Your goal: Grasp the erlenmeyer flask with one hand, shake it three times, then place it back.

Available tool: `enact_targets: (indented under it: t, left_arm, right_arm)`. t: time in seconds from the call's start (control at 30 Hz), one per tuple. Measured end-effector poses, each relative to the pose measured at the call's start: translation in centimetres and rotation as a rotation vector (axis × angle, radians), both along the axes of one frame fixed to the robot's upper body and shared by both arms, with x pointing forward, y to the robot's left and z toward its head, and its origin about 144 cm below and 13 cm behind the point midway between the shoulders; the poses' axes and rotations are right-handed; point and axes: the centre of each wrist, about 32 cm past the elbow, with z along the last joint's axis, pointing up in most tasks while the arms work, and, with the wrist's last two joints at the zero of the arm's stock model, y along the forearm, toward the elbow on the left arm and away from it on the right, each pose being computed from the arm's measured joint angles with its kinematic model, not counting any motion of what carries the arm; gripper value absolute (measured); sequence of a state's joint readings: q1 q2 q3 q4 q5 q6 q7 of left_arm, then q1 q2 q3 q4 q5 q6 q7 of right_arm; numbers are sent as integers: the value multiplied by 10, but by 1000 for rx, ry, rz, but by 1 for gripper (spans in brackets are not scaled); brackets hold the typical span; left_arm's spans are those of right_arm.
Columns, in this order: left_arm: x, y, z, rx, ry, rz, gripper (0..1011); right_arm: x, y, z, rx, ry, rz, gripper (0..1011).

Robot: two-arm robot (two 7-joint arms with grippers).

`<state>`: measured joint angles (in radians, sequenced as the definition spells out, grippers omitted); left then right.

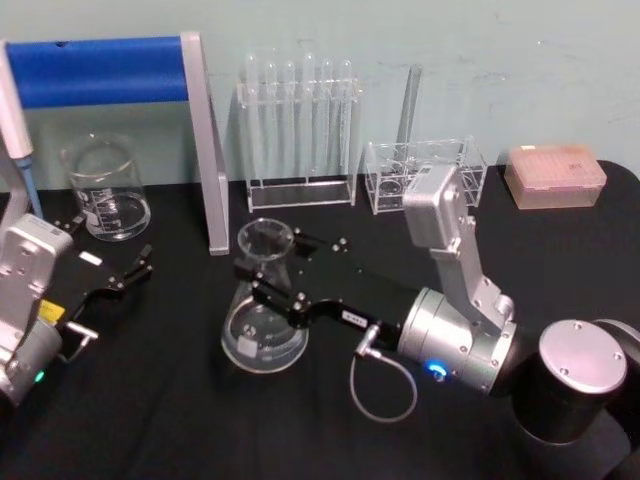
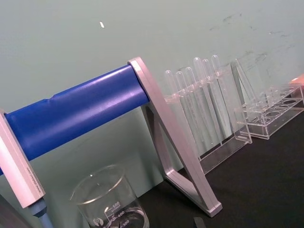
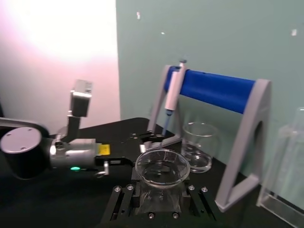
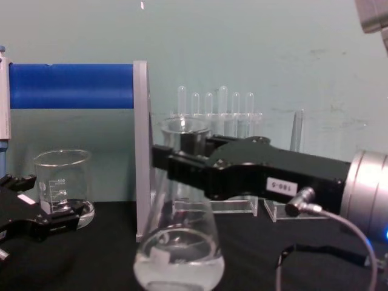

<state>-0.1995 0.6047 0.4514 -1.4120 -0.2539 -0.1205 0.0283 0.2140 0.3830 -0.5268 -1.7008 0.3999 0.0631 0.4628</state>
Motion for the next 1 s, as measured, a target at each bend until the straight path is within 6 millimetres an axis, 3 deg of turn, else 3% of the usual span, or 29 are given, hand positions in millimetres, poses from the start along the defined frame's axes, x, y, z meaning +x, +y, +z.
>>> enact_targets:
  t: [1.0]
  left_arm:
    - [0,0,0,0,0,0,1001]
  right_arm:
    - [27,-64,4,21,-37,-451,456]
